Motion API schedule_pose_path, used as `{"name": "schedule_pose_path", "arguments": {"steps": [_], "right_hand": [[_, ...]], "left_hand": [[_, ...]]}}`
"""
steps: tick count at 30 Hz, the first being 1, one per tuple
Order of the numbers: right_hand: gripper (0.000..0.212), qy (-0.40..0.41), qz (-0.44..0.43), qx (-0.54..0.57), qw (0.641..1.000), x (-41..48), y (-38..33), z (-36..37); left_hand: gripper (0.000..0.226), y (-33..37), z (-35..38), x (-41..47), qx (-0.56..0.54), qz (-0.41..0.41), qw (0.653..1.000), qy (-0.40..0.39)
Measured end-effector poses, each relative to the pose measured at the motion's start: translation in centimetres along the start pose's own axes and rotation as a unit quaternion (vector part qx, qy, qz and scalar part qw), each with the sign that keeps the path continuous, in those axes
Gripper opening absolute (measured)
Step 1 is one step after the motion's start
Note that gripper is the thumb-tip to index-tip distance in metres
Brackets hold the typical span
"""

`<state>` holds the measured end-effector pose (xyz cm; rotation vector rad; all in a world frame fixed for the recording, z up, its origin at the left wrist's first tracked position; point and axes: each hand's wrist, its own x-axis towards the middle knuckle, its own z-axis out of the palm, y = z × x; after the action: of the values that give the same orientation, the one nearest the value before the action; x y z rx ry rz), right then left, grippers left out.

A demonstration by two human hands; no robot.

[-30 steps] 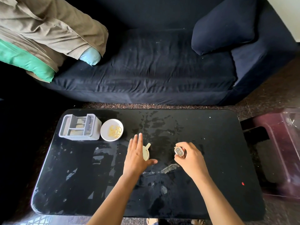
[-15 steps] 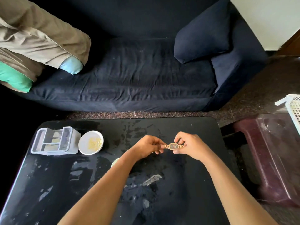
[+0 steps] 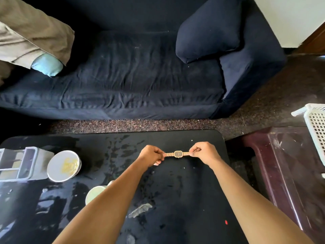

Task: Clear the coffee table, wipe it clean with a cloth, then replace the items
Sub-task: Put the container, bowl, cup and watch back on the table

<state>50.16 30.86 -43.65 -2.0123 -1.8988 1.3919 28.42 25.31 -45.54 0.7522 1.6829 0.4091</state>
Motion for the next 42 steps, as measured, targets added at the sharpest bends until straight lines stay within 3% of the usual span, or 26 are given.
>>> {"name": "schedule_pose_path", "arguments": {"steps": [5, 9, 13, 21, 26, 42], "right_hand": [[0.013, 0.052, 0.072, 0.082, 0.993, 1.2, 0.7, 0.5], [0.03, 0.046, 0.115, 0.179, 0.976, 1.7, 2.1, 0.7], [0.019, 0.066, 0.139, 0.23, 0.961, 1.8, 2.6, 0.5], [0.023, 0.13, 0.114, 0.179, 0.969, 1.8, 3.1, 0.7], [0.033, 0.133, 0.107, 0.187, 0.967, 1.9, 3.3, 0.6], [0.03, 0.141, 0.117, 0.106, 0.977, 2.9, 2.8, 0.6]], "left_hand": [[0.024, -0.9, 0.2, 0.9, -0.043, -0.04, 0.996, 0.069], [0.025, -0.9, 0.3, 1.0, -0.082, -0.05, 0.99, 0.105], [0.019, -0.6, 0.4, 0.8, -0.098, -0.045, 0.985, 0.135], [0.025, -0.7, 0.1, 0.5, -0.101, -0.068, 0.975, 0.185], [0.024, -0.7, 0.2, 0.3, -0.115, -0.072, 0.972, 0.194], [0.023, -0.6, -0.1, 0.2, -0.122, -0.136, 0.957, 0.226]]}}
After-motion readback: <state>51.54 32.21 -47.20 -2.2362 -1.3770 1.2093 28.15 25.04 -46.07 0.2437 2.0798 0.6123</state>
